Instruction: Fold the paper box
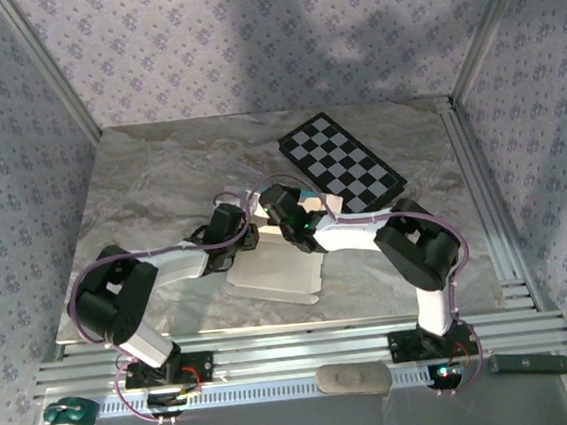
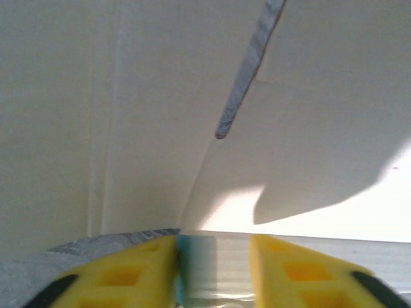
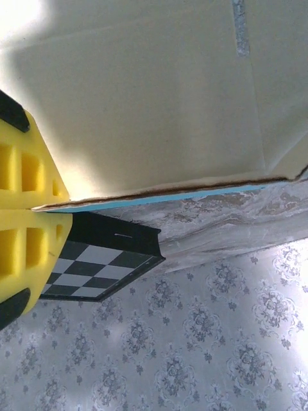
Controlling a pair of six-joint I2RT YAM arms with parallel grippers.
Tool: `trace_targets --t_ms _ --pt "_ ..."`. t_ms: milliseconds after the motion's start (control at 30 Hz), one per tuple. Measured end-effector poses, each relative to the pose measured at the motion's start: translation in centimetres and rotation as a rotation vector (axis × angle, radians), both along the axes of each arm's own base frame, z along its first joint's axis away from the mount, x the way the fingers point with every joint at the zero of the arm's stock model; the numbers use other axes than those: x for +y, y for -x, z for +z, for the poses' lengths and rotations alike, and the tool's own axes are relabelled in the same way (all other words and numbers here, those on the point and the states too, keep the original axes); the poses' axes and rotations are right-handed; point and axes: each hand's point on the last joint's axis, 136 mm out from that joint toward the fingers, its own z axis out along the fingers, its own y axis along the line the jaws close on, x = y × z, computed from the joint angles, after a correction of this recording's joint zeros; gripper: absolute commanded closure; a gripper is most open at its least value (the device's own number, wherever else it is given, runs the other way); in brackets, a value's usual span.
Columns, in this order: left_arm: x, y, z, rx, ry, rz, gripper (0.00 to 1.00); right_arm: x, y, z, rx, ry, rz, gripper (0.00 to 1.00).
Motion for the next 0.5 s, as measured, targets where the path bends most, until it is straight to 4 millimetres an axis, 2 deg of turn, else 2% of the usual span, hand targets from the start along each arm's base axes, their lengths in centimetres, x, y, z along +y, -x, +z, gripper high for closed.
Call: trace_targets --t_ms 100,200,267,367,500 --pt "0.9 1.0 2.9 -0.055 0.038 0.021 0.4 -0.1 -0.2 0.3 -0.014 -0.017 -0.004 1.0" --pt "1.8 1.4 7.4 -0.119 0.113 0.047 0.37 -0.4 -0.5 0.5 -0.03 -0.043 -0.014 1.0" --pt "2.9 1.7 9.1 -0.129 0.153 0.077 0.37 -0.8 -0.9 1.0 -0.042 -0.049 -0.022 1.0" --pt "4.6 2.2 10.7 -0.106 0.211 0.129 0.36 -1.3 -1.1 1.1 -0.042 -0.054 -0.025 1.0" --pt "7.0 3.6 11.0 -0.021 0.286 0.215 0.4 -1.2 -1.0 1.1 -0.044 -0.053 -0.008 1.0"
